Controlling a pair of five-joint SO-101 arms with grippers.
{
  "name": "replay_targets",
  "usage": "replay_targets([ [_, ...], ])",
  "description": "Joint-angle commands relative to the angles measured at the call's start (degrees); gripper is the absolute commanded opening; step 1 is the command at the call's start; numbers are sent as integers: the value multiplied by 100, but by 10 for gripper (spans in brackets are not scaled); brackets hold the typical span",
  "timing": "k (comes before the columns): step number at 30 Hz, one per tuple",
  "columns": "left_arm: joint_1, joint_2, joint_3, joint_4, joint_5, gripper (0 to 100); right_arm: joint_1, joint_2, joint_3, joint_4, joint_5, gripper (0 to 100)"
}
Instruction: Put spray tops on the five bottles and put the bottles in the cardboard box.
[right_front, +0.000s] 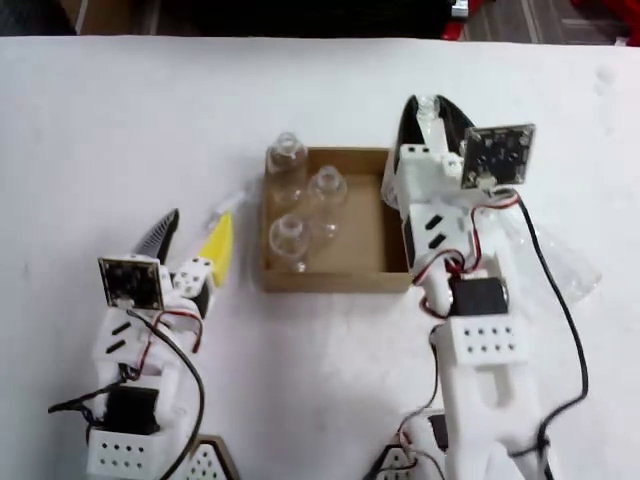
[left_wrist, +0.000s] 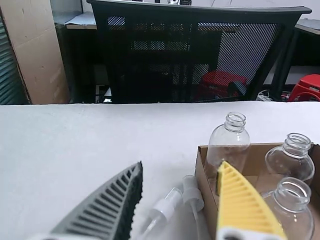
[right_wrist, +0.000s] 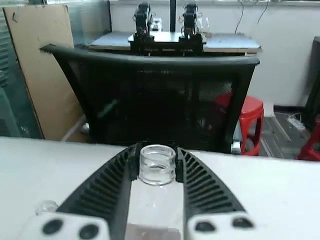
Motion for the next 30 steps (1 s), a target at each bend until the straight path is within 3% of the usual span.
replay_targets([
  [1, 31, -66, -62, -149, -70, 221, 171, 681, -246, -251, -70, 15],
  [6, 40, -66, -53, -149, -70, 221, 189, 629, -53, -365, -132, 15],
  [15, 57, -66, -53, -149, -88, 221, 154, 1701, 149, -2360, -519, 15],
  [20, 57, -66, -53, -149, -88, 221, 136, 2343, 105, -2818, -536, 15],
  [26, 48, -66, -26, -264, -97, 221, -92, 2791, 97, -3257, -492, 15],
  [30, 40, -66, -26, -264, -97, 221, -119, 3275, 105, -3811, 9, 15],
])
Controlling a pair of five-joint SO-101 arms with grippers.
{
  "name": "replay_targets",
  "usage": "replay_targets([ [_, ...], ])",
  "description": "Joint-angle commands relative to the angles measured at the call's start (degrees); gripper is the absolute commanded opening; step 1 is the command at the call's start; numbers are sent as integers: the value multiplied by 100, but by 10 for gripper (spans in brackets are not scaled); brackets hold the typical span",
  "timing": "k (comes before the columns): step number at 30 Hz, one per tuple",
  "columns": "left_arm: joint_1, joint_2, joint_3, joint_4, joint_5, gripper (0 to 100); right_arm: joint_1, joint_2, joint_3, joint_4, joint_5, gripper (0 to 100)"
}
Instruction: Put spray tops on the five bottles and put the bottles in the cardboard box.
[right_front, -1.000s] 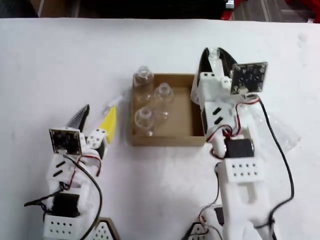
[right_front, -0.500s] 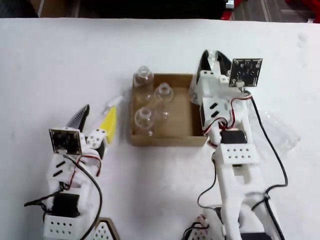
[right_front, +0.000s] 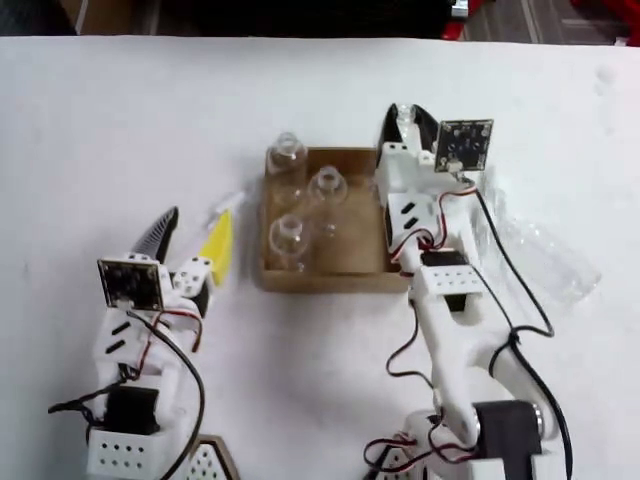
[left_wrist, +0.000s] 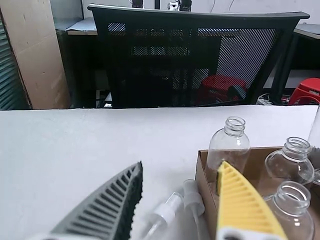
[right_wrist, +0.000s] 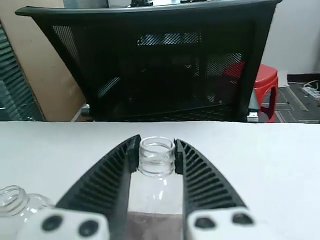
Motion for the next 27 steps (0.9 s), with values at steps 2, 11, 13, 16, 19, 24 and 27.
replay_targets([
  [2, 40, -66, -26, -158, -62, 221, -57, 523, -176, -866, 501, 15],
  [11, 48, -66, -26, -158, -62, 221, -145, 1640, -185, -2264, 536, 15],
  [13, 57, -66, -35, -158, -62, 221, -189, 1930, -185, -2519, 536, 15],
  [16, 57, -66, -35, -158, -62, 221, -198, 2273, -193, -3090, 545, 15],
  [19, 57, -66, -35, -158, -62, 221, -180, 2580, -193, -3626, 545, 15],
  [24, 57, -66, -35, -158, -62, 221, -163, 3064, -501, -3820, 545, 15],
  [27, 57, -66, -35, -158, -62, 221, -66, 3257, -659, -3855, 545, 15],
])
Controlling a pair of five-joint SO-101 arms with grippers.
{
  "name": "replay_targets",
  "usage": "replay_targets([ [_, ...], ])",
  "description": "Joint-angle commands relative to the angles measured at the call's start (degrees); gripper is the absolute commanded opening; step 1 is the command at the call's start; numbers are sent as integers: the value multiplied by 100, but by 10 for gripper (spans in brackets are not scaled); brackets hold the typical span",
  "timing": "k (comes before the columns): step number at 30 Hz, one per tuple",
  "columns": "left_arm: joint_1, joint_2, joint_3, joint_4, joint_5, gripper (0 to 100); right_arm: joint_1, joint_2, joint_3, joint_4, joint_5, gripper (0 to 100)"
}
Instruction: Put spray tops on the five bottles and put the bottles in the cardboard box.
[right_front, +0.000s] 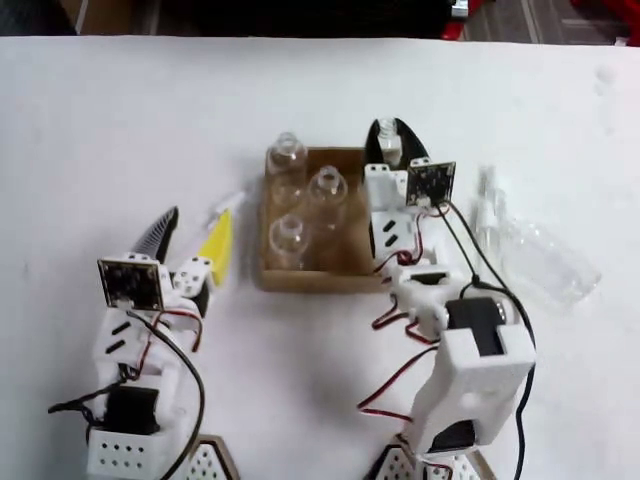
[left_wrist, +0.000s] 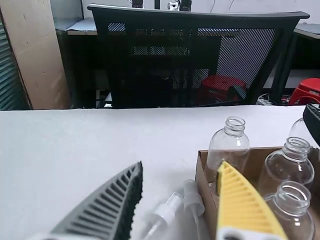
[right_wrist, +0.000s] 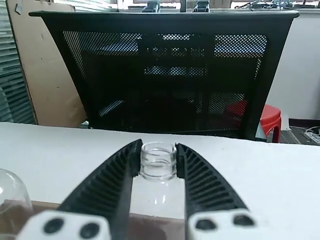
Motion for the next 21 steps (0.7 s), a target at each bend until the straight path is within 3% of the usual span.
replay_targets([
  [1, 57, -66, -35, -158, -62, 221, 84, 119, -360, -180, 79, 15],
  [21, 57, -66, -35, -158, -62, 221, 48, 171, -334, -136, 70, 19],
])
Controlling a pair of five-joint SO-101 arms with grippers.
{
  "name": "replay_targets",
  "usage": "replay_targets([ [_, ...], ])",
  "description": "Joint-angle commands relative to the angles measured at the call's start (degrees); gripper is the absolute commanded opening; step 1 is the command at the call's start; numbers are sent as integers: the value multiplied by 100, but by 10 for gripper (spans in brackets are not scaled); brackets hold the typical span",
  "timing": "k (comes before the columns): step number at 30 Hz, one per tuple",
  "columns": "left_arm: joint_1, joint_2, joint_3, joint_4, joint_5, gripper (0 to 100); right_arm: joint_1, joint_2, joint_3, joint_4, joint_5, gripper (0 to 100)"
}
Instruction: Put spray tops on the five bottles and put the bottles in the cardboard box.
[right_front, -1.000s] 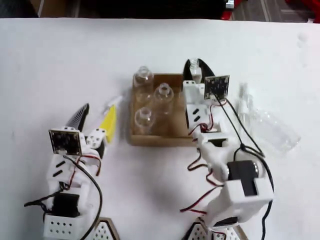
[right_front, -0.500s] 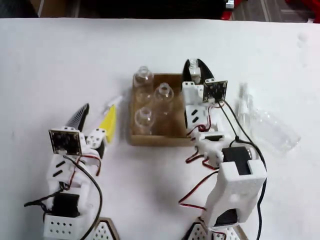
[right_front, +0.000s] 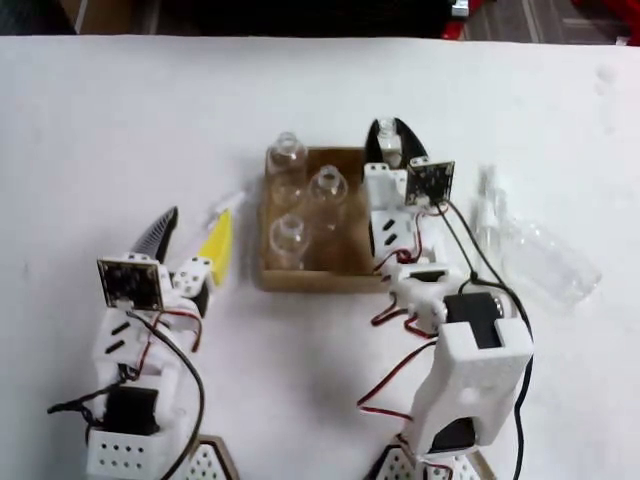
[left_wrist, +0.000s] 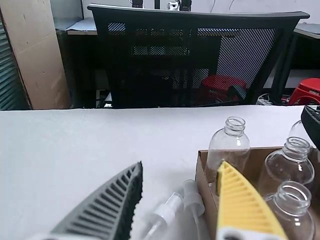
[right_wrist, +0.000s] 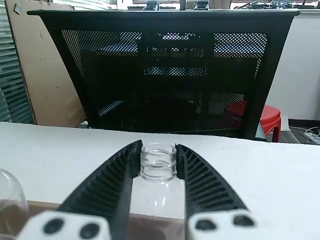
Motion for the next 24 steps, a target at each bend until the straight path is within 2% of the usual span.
replay_targets([
  [1, 57, -66, -35, -158, -62, 221, 40, -48, -185, -75, 70, 19],
  [5, 57, -66, -35, -158, -62, 221, 40, -57, -185, -75, 70, 27],
  [11, 57, -66, -35, -158, -62, 221, -22, -66, -97, -75, 26, 156],
  [24, 40, -66, -35, -158, -62, 221, -127, -171, 62, -127, 26, 161],
])
